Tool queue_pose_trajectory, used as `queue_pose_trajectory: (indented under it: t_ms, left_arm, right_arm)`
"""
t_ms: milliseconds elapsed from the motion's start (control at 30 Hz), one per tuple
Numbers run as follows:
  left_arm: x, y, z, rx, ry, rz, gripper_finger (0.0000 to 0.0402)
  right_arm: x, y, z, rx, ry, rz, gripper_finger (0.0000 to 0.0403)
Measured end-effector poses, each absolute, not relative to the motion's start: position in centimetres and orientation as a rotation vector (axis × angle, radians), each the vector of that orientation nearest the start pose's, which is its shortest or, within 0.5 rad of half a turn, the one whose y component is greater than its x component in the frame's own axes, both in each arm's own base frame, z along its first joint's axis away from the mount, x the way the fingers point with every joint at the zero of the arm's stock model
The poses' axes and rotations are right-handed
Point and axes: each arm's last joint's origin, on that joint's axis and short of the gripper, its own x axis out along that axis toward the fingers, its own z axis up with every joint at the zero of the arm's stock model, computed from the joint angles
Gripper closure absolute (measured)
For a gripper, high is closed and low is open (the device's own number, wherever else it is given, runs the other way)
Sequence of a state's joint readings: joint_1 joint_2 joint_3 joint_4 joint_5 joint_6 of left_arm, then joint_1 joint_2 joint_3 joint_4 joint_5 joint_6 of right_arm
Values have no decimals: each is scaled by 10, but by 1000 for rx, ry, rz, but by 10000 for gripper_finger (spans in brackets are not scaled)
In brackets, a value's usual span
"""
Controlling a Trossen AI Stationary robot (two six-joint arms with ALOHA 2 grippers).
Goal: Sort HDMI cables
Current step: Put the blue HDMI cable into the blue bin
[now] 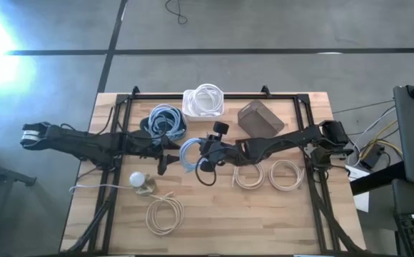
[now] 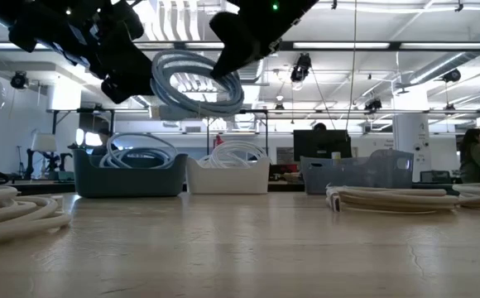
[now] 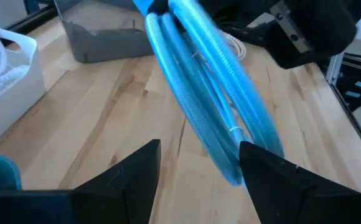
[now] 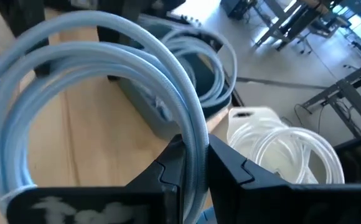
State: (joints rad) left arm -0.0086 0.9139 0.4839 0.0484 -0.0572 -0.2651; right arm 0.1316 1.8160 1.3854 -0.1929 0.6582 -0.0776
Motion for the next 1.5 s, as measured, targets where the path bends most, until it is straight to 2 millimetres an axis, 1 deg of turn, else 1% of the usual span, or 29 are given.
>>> queue_pose_trajectory:
  t_ms: [267,500,633,767,867,1000,1067,1133,1267,1433,1500]
  left_arm:
    - [196,0,229,-276,375,92,179]
    - [200,0,228,-313,357,119,179]
    - [205,4,223,-320,359,206,179]
    - [209,8,215,-344,389,266,179]
    - [213,8,211,-341,407,276,179]
    - [217,8,210,-328,397,252,183]
    - [218,8,211,-321,377,235,195]
    - [220,8,213,-309,364,228,217]
    - [221,8,216,-302,350,224,279]
    - [221,11,216,-308,351,243,356]
    - [220,12,216,-311,354,250,365]
  right_arm:
    - [398,34,250,-389,710,-467,363]
    - [401,30,252,-392,682,-473,362]
    - [402,30,251,-400,687,-474,362]
    - [403,30,249,-452,706,-459,362]
    - [403,30,249,-493,717,-440,362]
    - [403,30,248,-488,712,-438,362]
    - [404,29,248,-478,706,-441,362]
    - [404,28,248,-480,708,-441,362]
    - [405,28,247,-473,706,-439,362]
    - [405,28,248,-428,682,-459,359]
    - [405,28,248,-414,677,-464,348]
